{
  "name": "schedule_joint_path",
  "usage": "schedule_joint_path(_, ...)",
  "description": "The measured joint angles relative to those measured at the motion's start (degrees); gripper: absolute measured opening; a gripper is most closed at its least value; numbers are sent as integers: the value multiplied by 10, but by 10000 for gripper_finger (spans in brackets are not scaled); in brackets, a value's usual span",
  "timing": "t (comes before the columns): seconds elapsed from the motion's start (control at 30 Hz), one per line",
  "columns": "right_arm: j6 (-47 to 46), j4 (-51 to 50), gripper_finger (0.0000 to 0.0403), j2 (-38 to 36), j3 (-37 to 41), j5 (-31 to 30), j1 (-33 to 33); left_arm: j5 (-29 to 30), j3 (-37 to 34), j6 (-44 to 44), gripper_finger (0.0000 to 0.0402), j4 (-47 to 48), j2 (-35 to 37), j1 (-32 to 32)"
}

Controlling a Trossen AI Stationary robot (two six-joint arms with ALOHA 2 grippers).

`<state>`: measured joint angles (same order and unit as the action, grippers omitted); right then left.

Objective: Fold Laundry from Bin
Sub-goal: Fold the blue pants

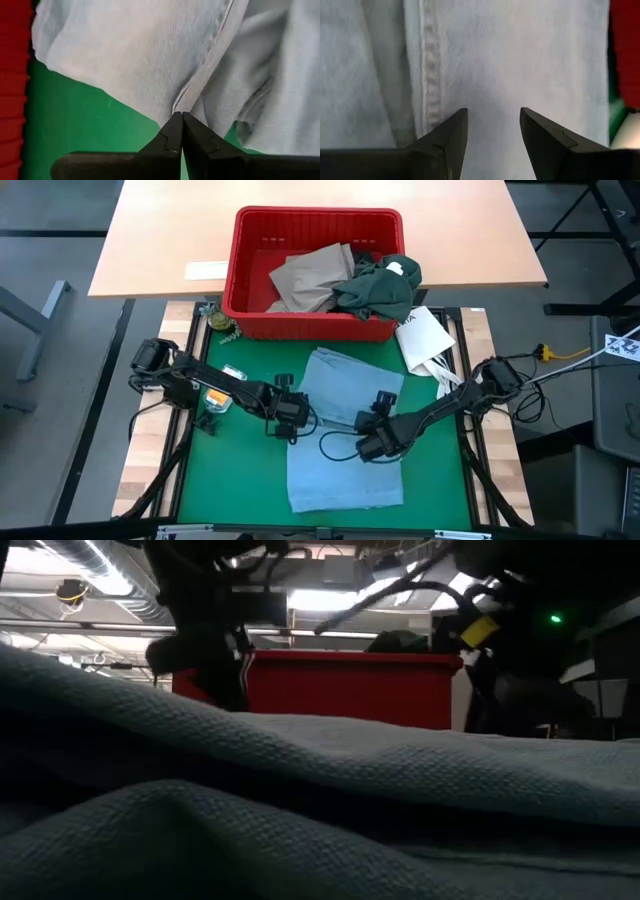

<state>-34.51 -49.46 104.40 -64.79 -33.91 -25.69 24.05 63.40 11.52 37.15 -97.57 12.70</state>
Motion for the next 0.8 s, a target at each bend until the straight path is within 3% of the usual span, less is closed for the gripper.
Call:
schedule_joint_path(0.17,54,-35,182,0,-61,9,-2,-38,0,-1,1,1,54,24)
schedule_joint_path(0.37,97,-76,182,0,-150,75,-38,-110,1,50,1,-8,106,77)
schedule_joint_path(0.5,110,-63,182,0,-190,111,-75,-161,1,126,1,-12,110,120)
schedule_joint_path(0.6,109,-33,182,0,-199,115,-102,-196,1,134,2,-19,105,151)
schedule_joint_path(0.8,109,21,182,0,-200,116,-144,-202,1,167,31,-49,105,200)
